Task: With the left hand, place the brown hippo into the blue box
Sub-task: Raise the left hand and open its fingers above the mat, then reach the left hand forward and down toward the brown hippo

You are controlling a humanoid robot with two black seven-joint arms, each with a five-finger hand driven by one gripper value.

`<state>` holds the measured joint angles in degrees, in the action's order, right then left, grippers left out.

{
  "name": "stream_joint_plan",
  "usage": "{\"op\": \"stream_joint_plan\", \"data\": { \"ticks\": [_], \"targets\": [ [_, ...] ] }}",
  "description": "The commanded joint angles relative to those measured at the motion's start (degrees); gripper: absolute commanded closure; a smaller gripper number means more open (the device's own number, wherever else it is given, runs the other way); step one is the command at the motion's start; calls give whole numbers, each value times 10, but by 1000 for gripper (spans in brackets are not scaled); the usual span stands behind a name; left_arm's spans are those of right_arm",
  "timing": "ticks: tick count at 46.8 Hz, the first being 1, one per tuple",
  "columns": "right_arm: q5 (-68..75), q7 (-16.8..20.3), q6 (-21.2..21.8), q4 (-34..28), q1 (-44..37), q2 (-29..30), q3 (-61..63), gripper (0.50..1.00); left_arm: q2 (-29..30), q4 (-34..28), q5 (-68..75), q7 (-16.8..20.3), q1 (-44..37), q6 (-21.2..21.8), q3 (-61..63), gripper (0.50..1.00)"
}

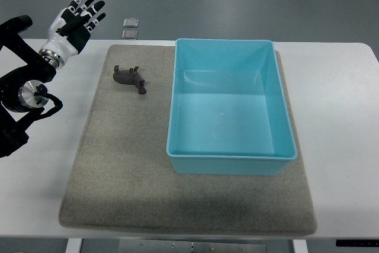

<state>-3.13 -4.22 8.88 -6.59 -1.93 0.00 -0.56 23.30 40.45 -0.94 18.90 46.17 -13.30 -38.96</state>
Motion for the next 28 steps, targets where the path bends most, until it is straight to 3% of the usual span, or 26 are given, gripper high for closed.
{"op": "stream_joint_plan", "data": {
  "ticks": [1, 9, 18, 28],
  "targets": [
    [0, 0, 0, 0, 0, 0, -1, 564, 3, 2, 4, 1, 1, -1, 2, 506],
    [1, 0, 0, 0, 0, 0, 0, 564, 4, 2, 50, 1, 4, -6, 1, 506],
    [0, 0, 0, 0, 0, 0, 0, 564, 6, -2, 88, 4, 9, -48, 0, 506],
    [0, 0, 0, 0, 0, 0, 0, 564, 16, -4, 141, 40, 10, -96, 1, 508]
  ]
}}
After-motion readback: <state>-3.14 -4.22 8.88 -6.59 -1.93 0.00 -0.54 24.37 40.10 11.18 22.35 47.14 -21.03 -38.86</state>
